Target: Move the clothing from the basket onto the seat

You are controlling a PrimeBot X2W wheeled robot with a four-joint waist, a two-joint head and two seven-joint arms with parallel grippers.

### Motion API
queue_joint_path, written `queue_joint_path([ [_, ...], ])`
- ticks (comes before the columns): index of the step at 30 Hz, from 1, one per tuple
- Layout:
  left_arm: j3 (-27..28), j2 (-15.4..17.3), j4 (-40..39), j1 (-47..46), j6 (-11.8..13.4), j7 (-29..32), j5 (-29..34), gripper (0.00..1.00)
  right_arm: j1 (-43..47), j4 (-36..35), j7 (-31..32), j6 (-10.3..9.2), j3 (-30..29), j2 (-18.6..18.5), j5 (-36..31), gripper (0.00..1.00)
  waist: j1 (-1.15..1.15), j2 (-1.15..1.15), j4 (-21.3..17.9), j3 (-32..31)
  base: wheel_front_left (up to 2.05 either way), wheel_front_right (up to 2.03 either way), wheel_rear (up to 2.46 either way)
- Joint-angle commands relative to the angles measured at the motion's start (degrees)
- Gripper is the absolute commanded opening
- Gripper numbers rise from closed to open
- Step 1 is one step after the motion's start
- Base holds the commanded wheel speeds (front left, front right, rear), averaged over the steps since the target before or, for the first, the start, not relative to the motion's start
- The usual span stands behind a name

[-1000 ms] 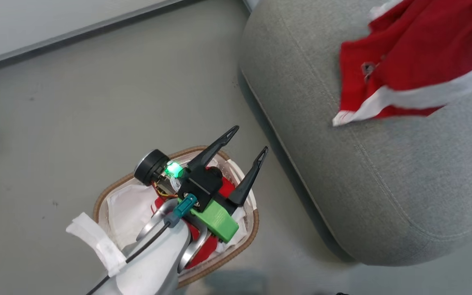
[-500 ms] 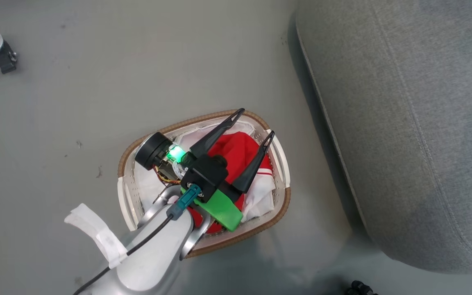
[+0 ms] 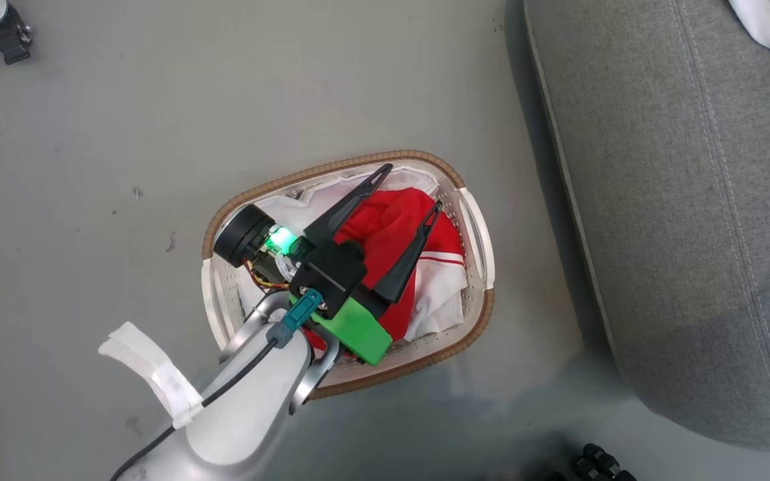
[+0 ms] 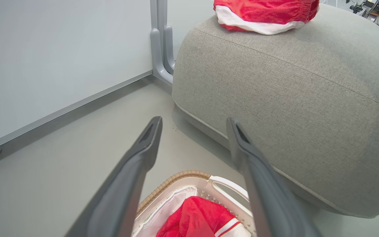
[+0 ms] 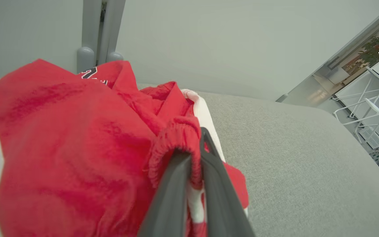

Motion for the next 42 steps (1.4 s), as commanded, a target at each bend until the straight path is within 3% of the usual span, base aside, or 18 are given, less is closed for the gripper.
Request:
queue_joint_path([
  [1,0.26,-0.06,0.08,0.46,-0.14,-0.03,-0.22,1.0,1.25,1.0,-0.6,-0.08,0.18,0.45,-0.75,0.0,-0.01,0.0,-0.05,-0.07,0.0,0.0,0.0],
  [4,0.36,-0.25,0.51,0.84,-0.16,-0.03,-0.16,1.0,2.01,2.89,-1.3,-0.08,0.61,1.38,-1.33,0.04,-0.01,0.0,-0.19,-0.39,0.0,0.0,0.0],
  [5,0.39,-0.33,0.7,0.95,-0.17,-0.03,-0.22,1.0,2.43,3.34,-1.57,-0.08,0.52,1.54,-1.52,0.22,-0.01,0.0,-0.27,-0.62,0.0,0.0,0.0],
  [6,0.38,-0.4,0.9,0.99,-0.18,-0.03,-0.31,1.0,2.78,3.72,-1.72,-0.08,0.42,1.73,-1.71,0.33,-0.01,0.0,-0.29,-0.86,0.0,0.0,0.0],
  [7,0.36,-0.5,1.11,0.97,-0.21,-0.03,-0.48,1.0,3.11,4.07,-1.92,-0.08,0.28,2.04,-1.97,0.57,-0.01,0.0,-0.28,-1.19,0.0,0.0,0.0],
  [8,0.42,-0.58,1.22,0.97,-0.23,-0.03,-0.62,1.0,3.41,4.26,-2.12,-0.08,0.3,2.42,-1.96,0.88,-0.01,0.0,-0.26,-1.55,0.0,0.0,0.0],
  [9,0.52,-0.68,1.31,0.96,-0.25,-0.03,-0.81,1.0,3.84,4.39,-2.35,-0.08,0.19,2.78,-2.0,1.0,-0.01,0.0,-0.23,-1.96,0.0,0.0,0.0],
  [16,1.77,-1.39,1.76,2.3,-0.33,-0.03,-1.56,1.0,8.41,3.46,-2.79,-0.08,0.7,4.49,-3.64,1.0,-0.01,0.0,-0.18,-6.19,0.0,0.0,0.0],
  [26,6.35,-2.48,2.28,6.56,-0.31,-0.03,-3.25,1.0,17.0,-2.87,-2.84,-0.08,5.29,6.14,-0.29,1.0,-0.01,0.0,0.19,-14.53,0.0,0.0,0.0],
  [35,14.06,-3.57,2.17,12.04,0.73,-0.03,-4.64,1.0,20.65,-9.44,-2.84,-0.08,8.58,7.38,4.91,1.0,-0.01,0.0,2.9,-22.26,0.0,0.0,0.0],
  [42,21.35,-4.18,1.32,16.7,1.61,-0.03,-4.84,1.0,25.71,-16.38,-2.79,-0.08,11.17,12.27,7.56,1.0,-0.01,0.0,5.36,-26.16,0.0,0.0,0.0],
])
